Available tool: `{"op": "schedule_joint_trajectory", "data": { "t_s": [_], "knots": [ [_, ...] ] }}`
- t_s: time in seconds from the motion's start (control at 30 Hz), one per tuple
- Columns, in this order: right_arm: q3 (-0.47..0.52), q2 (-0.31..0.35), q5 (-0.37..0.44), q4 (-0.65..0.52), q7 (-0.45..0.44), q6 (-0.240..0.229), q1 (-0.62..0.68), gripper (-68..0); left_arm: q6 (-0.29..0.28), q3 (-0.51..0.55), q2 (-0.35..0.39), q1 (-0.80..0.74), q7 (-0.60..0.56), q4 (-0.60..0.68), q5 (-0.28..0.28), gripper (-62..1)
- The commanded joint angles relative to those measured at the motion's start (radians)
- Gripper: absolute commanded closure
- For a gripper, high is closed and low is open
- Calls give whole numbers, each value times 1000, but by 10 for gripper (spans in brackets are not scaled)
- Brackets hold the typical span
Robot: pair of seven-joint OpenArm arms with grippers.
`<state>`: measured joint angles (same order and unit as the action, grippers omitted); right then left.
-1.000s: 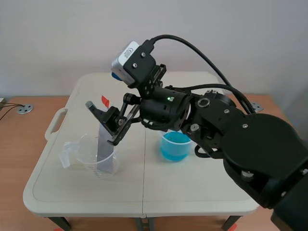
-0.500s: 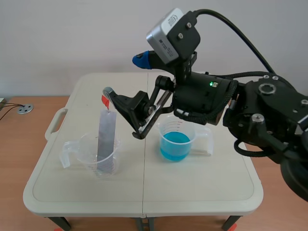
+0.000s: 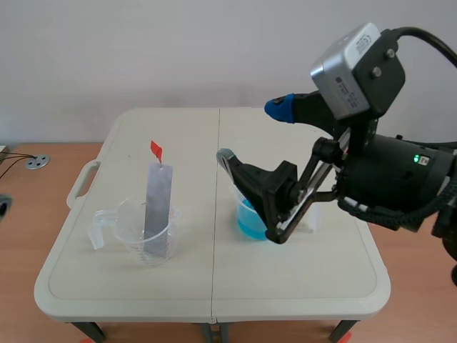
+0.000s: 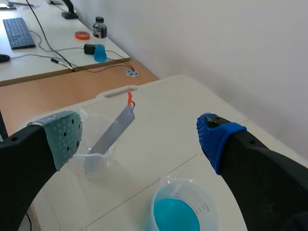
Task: Hold the metal plate by the orange handle, dip it into the blue solution, take it out and point at it, then put the plate back in the beaker on the left.
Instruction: 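Return to the home posture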
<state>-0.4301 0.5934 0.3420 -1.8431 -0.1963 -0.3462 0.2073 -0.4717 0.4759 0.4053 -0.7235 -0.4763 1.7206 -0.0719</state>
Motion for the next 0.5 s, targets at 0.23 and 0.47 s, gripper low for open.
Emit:
{"op": "schedule_joint_trajectory", "data": {
  "t_s": [0.23,0.47],
  "knots": [
    [109,35,10,-97,0,26,209,-532,-4,-139,54,132,82,21,6,-623],
    [175,35,10,-110,-67,64,356,-532,-40,-215,130,225,85,22,9,-623]
  ]
}}
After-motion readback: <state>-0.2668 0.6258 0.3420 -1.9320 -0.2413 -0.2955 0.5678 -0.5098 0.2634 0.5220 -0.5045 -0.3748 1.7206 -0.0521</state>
